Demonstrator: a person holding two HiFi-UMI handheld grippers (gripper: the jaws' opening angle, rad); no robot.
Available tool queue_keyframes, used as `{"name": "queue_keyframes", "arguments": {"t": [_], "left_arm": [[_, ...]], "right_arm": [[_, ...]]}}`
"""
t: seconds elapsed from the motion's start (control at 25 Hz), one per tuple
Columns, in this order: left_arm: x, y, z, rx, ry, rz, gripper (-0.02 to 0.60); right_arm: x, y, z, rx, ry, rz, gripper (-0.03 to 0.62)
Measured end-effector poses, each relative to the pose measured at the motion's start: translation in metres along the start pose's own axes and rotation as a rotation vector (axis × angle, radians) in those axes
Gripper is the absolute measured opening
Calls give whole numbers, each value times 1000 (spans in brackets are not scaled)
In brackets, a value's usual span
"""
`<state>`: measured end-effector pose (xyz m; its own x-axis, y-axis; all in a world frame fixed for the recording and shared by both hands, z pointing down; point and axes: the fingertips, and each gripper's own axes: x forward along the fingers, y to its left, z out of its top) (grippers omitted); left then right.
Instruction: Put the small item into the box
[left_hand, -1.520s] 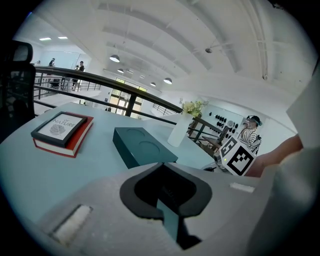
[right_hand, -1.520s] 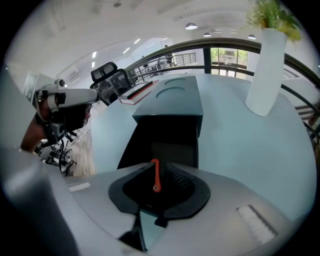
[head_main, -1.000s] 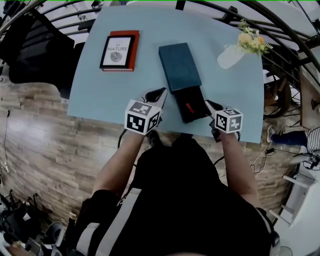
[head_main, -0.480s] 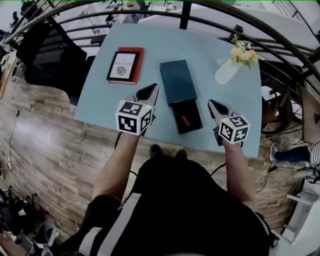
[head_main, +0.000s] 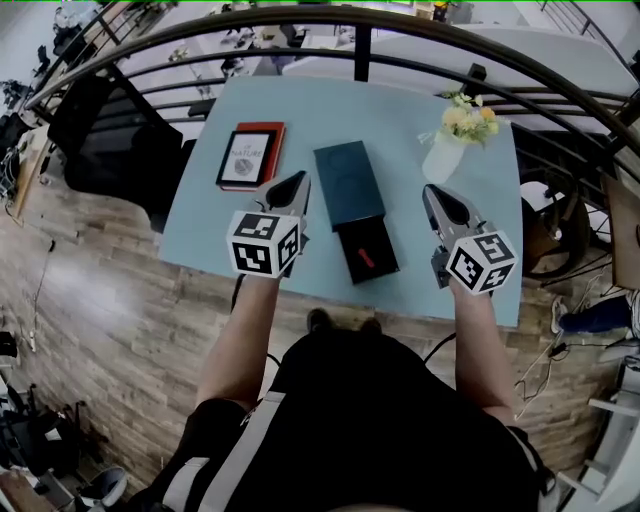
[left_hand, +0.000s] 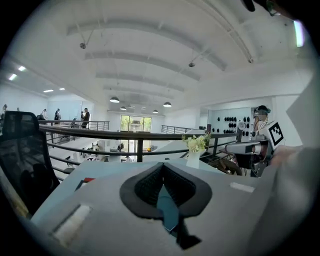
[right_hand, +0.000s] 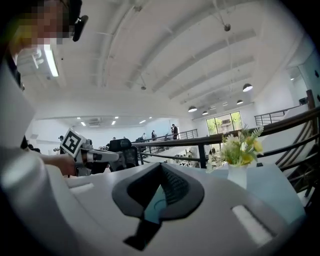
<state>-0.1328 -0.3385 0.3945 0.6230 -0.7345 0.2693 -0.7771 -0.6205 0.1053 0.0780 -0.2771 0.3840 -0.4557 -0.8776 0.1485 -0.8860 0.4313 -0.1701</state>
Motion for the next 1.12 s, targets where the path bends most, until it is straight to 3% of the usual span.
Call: {"name": "queue_keyframes", "arguments": {"t": [0.28, 0.44, 0.64, 1.12], "left_arm": [[-18, 18, 25, 48, -58, 75, 8], [-28, 26, 22, 5, -82, 101, 8], [-22, 30, 8, -4, -48, 91, 8], [-11, 11, -4, 7, -18, 33, 8]], "right_arm": [[-43, -21, 24, -41, -75, -37, 0], [-58, -40, 23, -18, -104, -90, 0], [-57, -44, 10, 1, -87, -115, 0], [-44, -29, 1, 13, -70, -86, 0]]}}
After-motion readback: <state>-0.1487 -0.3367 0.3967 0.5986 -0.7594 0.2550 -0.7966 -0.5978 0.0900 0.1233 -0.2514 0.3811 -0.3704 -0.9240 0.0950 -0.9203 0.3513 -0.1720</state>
